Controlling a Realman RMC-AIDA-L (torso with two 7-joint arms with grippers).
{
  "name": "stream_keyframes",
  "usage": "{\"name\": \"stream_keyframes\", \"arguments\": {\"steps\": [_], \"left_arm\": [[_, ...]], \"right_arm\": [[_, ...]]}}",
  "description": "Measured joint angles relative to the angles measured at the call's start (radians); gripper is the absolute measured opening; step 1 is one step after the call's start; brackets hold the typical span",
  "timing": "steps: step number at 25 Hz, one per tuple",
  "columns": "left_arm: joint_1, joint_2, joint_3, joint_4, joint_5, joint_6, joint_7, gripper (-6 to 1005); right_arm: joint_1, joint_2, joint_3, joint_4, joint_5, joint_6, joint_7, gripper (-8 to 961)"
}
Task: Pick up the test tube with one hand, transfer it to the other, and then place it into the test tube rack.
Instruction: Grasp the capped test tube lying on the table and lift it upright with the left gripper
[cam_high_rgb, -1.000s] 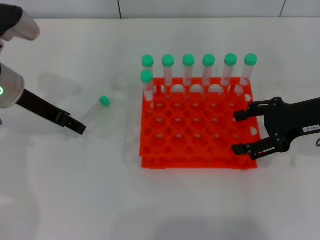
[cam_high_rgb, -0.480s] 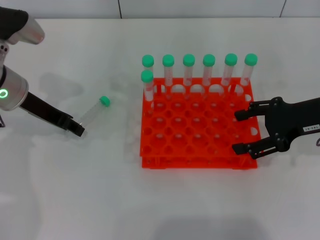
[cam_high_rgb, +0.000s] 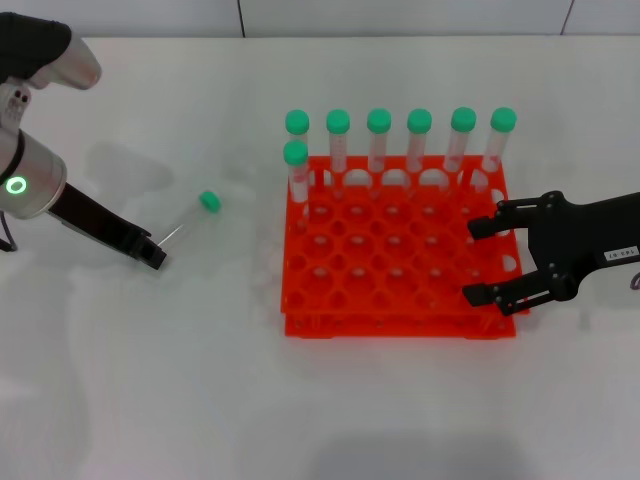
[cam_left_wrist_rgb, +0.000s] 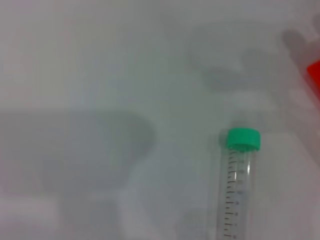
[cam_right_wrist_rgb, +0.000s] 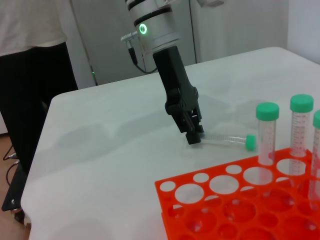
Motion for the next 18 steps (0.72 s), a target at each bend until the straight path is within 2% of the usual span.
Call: {"name": "stream_keyframes", "arguments": {"steps": [6, 9, 12, 18], "left_arm": [[-0.002, -0.003, -0.002, -0.001, 0.005, -0.002, 0.003, 298], [0.005, -0.001, -0.007, 0.037, -0.023, 0.016, 0.005, 235], [0.038, 0.003, -0.009, 0.158, -0.101, 0.073, 0.006, 193], [0.171, 0.003, -0.022, 0.524, -0.345, 0.163, 0.020, 191]], "right_arm": [[-0.001, 0.000, 0.005, 0.000, 0.005, 0.000, -0.002, 824], [-0.001, -0.002, 0.005, 0.000, 0.007, 0.000, -0.001, 823], [-0.005, -0.003, 0.006, -0.009, 0.008, -0.001, 0.000, 822], [-0.010, -0.001, 0.006, -0.030, 0.010, -0.009, 0.008, 819]]}}
